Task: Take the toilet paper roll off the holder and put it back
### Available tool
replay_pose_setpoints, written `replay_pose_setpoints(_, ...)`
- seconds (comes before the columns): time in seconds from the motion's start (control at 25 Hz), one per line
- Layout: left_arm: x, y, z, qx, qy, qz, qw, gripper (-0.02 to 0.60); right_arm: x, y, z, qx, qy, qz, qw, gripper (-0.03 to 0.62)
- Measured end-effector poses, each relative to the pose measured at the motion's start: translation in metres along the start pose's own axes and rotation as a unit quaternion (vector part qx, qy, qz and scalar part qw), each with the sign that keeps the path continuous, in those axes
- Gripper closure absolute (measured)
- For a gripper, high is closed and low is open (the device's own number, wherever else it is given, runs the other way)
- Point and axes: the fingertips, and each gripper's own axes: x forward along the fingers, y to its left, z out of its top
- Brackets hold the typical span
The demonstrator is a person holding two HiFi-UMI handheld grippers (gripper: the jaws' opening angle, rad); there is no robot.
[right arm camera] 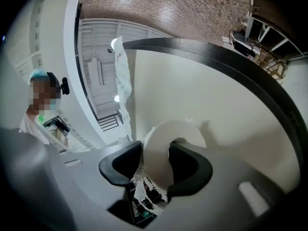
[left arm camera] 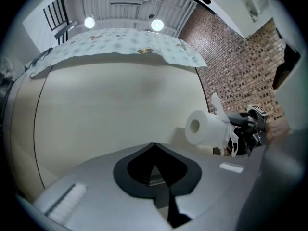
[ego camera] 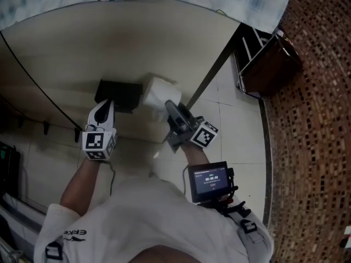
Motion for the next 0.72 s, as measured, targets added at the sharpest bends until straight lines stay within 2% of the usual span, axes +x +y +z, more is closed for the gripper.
replay_pose_setpoints(0.28,-0.004,0.011,-0.038,-0.01,0.038,0.013,0.9992,0.58,-0.016,-0.036,-0.033,0.024,0.024,-0.047,0.998,0.404)
replay_pose_setpoints(0.72,-0.006,0.03,-0.094,-0.029,0.092,0.019,0.9952,0.58,-0.018,-0.077,-0.088,0.057,0.067,-0.088,0.992,0.405)
